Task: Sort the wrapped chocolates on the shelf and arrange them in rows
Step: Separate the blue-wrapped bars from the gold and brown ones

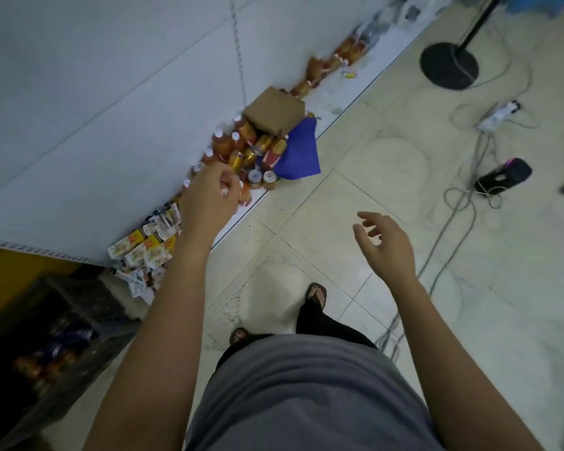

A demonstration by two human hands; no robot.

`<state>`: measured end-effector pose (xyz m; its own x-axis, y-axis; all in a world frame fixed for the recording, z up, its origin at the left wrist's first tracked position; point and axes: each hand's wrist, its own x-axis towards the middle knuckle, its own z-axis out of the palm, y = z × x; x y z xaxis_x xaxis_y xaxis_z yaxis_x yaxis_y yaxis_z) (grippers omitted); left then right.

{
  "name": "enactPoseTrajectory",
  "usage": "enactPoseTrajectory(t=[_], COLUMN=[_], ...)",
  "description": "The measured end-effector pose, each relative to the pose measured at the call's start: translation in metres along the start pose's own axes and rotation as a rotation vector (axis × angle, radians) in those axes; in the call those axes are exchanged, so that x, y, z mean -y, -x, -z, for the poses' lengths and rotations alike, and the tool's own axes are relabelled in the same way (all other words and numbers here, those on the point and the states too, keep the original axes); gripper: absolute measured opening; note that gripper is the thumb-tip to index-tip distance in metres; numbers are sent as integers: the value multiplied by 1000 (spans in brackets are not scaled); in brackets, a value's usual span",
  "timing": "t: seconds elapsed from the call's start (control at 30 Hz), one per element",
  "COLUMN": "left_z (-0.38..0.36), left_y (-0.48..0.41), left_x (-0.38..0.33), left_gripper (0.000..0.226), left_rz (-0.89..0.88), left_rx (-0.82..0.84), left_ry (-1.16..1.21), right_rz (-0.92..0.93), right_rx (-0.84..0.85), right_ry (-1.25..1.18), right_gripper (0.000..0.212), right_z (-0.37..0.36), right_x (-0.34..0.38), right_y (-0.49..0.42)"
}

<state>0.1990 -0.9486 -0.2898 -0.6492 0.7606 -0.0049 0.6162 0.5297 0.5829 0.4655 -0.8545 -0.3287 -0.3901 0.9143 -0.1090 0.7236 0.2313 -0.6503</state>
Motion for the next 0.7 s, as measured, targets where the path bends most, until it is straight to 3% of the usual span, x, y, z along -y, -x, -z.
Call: enactPoseTrajectory(t=[0.17,0.7], left_z=[-44,-202], left_y=[-67,-281], left_x=[-99,-325], left_gripper=[20,22], left_rz=[-200,-503], left_rx=[-4,176], left_ry=[-27,-13], right_rz=[-6,-182], right_rx=[-70,-281], right_ry=[25,-49], right_gripper=[32,32], right_z=[65,172], right_x=[-39,-144], right_y=[-68,-282])
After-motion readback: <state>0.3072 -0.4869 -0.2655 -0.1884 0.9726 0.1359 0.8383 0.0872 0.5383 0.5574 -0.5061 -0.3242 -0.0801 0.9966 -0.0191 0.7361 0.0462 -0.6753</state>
